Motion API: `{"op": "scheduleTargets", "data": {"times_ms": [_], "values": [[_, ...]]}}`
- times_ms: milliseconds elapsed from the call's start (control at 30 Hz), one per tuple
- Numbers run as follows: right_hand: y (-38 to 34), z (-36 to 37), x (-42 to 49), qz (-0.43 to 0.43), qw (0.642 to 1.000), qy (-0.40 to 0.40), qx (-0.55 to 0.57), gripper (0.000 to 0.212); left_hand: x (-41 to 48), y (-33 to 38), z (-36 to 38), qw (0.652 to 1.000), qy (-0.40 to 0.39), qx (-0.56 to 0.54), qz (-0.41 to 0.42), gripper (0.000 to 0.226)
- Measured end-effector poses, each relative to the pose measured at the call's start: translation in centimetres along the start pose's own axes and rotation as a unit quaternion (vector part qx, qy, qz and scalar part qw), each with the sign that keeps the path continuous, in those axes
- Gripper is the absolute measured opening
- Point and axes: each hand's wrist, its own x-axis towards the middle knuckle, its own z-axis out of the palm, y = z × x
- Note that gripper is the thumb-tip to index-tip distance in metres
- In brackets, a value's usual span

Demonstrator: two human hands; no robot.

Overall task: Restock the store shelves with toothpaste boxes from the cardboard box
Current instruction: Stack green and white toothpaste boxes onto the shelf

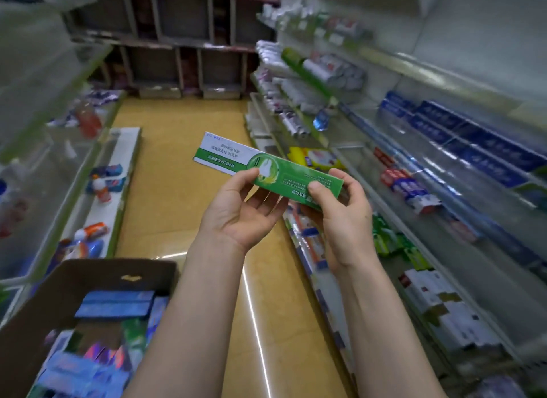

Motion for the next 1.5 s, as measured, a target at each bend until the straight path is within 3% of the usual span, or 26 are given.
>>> {"op": "scheduleTargets", "data": {"times_ms": [567, 1133, 1367, 1500], "values": [[-10.8, -20.8, 5.2, -0.145, 0.977, 0.155, 0.014, 0.033, 3.8, -17.6, 18.6, 0.979, -0.155, 0.075, -0.111, 0.008], [-20.7, -34.7, 9.9, -0.27, 0.904, 0.332, -0.015, 0.029, 9.0, -30.2, 34.2, 0.901, -0.319, 0.152, -0.252, 0.004], [-22.7, -38.4, 14.2, -0.258, 0.865, 0.429, -0.031, 0.032, 12.6, -33.8, 39.7, 0.864, -0.338, 0.197, -0.316, 0.004], [-23.0, -40.0, 16.4, -0.235, 0.847, 0.472, -0.068, 0.032, 14.7, -34.9, 41.4, 0.848, -0.335, 0.225, -0.345, 0.017]]}}
